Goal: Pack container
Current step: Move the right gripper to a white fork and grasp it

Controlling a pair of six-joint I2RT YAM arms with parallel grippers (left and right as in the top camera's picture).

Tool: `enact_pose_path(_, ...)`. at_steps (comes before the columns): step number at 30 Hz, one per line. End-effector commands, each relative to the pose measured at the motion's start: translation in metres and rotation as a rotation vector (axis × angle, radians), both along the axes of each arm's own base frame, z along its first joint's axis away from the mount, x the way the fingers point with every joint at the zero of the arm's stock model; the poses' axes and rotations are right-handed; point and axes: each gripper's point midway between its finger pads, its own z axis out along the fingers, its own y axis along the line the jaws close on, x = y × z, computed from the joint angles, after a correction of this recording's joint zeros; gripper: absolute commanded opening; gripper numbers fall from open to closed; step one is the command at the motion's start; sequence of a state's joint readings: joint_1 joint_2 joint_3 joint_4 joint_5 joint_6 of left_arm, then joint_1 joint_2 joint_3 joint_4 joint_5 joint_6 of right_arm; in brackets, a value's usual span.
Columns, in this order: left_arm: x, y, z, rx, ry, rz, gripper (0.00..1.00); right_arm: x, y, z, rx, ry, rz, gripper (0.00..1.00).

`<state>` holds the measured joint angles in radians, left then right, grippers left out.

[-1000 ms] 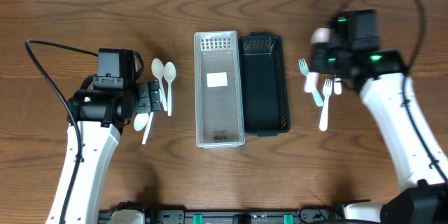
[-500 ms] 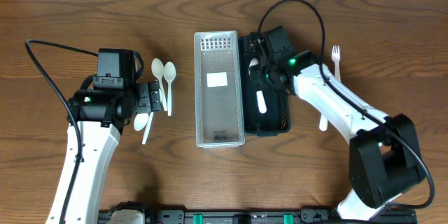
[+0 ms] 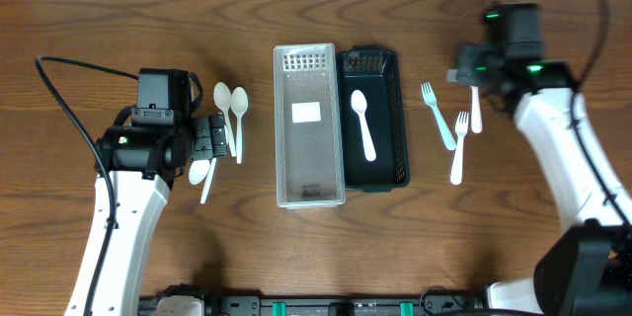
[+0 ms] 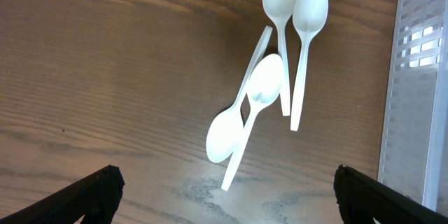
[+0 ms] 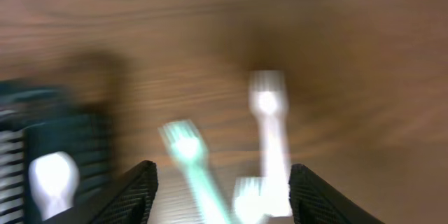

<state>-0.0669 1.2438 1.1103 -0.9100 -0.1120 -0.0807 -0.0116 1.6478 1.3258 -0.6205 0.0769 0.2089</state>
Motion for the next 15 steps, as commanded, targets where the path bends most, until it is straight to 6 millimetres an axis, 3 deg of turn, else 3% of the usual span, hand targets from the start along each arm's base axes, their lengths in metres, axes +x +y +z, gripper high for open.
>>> enact_pose_path(1,0.002,0.004,0.004,0.013,-0.008,0.006,0.98,0.005,-0.026,-0.034,0.004,0.070,0.034,0.64)
enact_pose_path(6,0.002,0.004,0.004,0.013,-0.008,0.006,0.98,0.006,-0.030,-0.085,0.053,0.169,0.115,0.64)
enact_pose_path(15,0.002,0.004,0.004,0.013,-0.008,0.006,0.98,0.012,-0.029,-0.138,0.060,0.240,0.137,0.66)
